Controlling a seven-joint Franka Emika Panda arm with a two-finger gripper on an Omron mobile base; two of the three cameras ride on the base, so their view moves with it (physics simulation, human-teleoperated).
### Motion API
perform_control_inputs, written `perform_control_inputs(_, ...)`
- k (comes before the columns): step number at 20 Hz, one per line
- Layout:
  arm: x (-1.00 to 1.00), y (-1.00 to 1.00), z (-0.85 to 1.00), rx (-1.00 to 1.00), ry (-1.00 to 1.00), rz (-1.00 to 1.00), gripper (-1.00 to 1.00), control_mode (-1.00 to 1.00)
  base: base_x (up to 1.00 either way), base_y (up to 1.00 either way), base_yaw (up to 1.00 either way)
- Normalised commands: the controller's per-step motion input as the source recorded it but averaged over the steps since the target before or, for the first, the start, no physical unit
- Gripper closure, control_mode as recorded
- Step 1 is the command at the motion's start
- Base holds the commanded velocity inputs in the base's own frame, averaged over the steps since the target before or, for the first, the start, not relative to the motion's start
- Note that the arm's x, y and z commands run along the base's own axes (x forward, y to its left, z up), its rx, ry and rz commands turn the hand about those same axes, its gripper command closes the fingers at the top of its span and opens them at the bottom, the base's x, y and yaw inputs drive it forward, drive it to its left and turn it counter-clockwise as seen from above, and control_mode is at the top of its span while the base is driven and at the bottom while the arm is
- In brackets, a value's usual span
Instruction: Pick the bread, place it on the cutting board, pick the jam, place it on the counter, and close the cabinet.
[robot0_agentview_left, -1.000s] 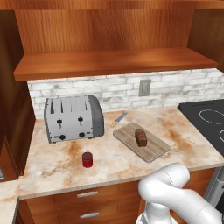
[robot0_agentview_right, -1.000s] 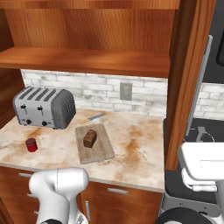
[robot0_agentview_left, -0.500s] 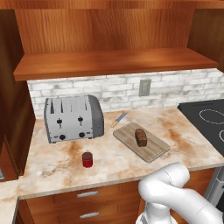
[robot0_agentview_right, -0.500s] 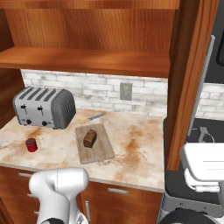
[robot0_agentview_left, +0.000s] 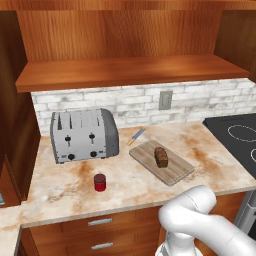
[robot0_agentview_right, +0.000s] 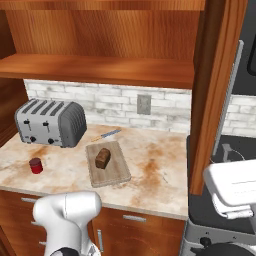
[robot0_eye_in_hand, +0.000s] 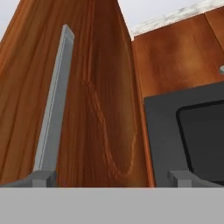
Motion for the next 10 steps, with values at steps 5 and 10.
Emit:
perform_control_inputs(5, 0.07, 0.30, 0.00, 0.00, 0.00, 0.14, -1.00, -1.00, 0.00, 0.00, 0.00)
perform_control_inputs(10, 0.11, 0.41, 0.00, 0.00, 0.00, 0.11, -1.00, -1.00, 0.00, 0.00, 0.00)
